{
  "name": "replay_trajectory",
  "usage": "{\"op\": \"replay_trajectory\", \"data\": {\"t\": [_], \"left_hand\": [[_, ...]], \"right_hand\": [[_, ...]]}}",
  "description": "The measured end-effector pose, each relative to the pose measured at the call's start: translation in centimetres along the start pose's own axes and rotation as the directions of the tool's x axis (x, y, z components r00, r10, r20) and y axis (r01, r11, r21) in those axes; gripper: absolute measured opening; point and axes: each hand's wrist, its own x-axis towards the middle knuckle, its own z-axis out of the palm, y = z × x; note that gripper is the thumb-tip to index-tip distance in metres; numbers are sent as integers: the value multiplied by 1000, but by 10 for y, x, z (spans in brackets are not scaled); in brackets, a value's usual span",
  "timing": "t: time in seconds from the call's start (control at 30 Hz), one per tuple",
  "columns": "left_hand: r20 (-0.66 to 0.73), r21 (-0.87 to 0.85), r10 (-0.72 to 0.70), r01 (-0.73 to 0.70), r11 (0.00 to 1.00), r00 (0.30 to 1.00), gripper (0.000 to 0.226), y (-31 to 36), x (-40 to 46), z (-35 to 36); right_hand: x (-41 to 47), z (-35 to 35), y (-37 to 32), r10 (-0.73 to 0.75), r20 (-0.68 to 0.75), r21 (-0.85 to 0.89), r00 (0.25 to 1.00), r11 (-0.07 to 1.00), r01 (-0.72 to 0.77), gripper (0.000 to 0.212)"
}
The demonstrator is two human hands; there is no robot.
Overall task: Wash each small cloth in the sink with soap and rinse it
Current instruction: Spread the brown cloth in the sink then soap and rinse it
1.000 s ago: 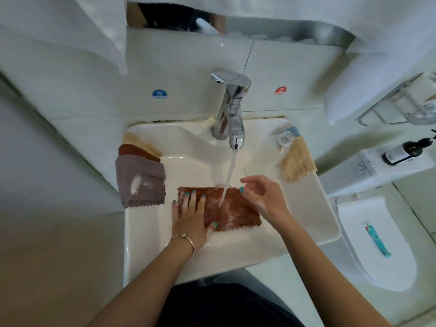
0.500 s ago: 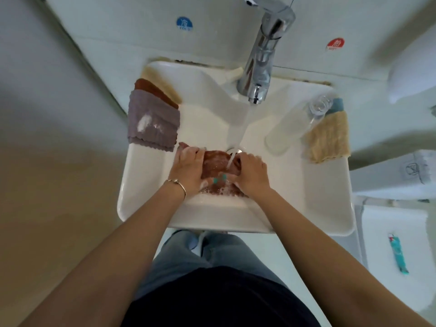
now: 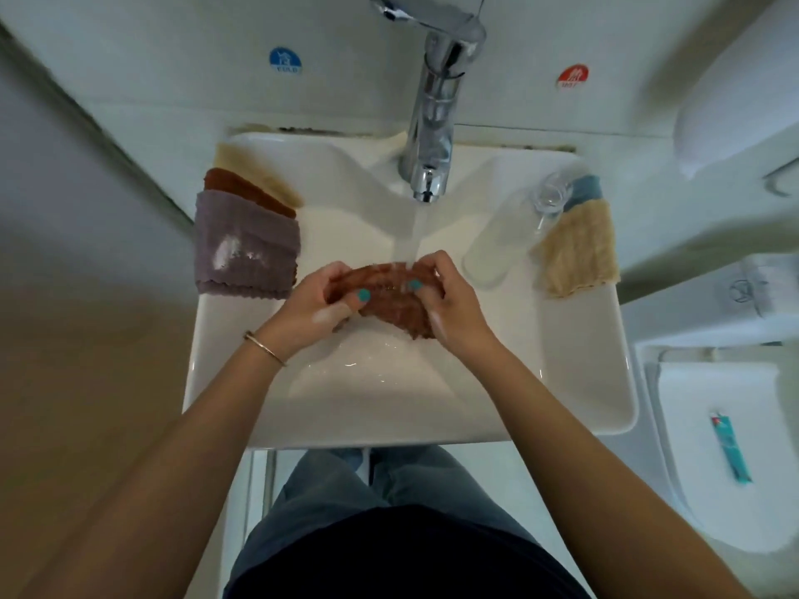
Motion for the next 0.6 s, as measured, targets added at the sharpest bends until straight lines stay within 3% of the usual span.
{"op": "replay_trajectory", "data": {"t": [0.1, 0.2, 0.27, 0.37, 0.47, 0.6], "left_hand": [[-186, -223, 52, -93, 970, 981, 16, 12, 5, 24], [-398, -184, 79, -164, 969, 914, 19, 23, 14, 57], [-452, -224, 107, -229, 947, 886, 13, 31, 19, 77], [-551, -224, 76, -235, 946, 831, 5, 44, 25, 94], [-597, -203, 13, -167, 965, 802, 13, 46, 33, 98], [-581, -262, -65, -111, 959, 811, 26, 47, 44, 96]], "right_hand": [[-4, 10, -16, 35, -112, 187, 993, 982, -14, 30], [-4, 20, -21, 21, -242, 154, 970, 988, 17, 27], [-3, 27, -22, 20, -261, 169, 965, 985, 25, 13], [-3, 34, -26, 28, -294, 195, 955, 980, 32, 25], [4, 34, -27, 39, -320, 204, 947, 979, 29, 11], [12, 32, -34, 15, -346, 76, 938, 997, 12, 20]]}}
